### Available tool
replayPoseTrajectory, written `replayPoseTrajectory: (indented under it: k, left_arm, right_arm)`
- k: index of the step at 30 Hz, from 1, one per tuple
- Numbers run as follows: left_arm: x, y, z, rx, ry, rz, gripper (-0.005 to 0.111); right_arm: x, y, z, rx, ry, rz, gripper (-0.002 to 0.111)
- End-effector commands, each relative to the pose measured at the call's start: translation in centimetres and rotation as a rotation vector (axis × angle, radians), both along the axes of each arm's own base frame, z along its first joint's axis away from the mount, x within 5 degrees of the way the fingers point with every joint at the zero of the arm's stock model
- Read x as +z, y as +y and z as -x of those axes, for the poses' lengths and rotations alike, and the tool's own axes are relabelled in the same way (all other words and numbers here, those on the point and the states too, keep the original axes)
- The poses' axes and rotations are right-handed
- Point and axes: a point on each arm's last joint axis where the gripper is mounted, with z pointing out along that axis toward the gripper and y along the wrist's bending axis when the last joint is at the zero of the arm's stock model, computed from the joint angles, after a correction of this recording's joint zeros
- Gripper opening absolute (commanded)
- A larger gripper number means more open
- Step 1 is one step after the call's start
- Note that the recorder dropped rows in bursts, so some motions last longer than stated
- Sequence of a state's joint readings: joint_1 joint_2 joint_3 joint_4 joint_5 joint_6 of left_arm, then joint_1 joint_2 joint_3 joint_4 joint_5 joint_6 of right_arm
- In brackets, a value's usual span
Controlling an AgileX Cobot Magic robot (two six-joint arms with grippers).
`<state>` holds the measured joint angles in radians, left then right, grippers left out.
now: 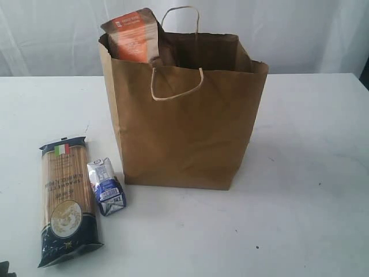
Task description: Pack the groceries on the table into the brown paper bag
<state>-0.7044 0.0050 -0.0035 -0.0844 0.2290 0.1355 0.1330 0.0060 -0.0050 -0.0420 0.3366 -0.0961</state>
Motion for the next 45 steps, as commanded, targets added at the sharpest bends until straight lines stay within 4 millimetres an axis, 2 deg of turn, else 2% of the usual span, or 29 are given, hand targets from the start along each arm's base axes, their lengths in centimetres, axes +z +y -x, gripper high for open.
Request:
replayPoseTrajectory:
  k: [1, 45]
  left_arm:
    - [-0.13, -0.01, 0.06, -0.007, 0.005, 0.001, 0.021]
    - [-0.13, -0.01, 0.06, -0.007, 0.005, 0.001, 0.021]
  right_arm:
    - [-0.12, -0.04, 0.02, -0.006, -0.003, -0.001, 0.0]
    - [-0.12, -0.03, 0.02, -0.016, 0.002, -0.047, 0.0]
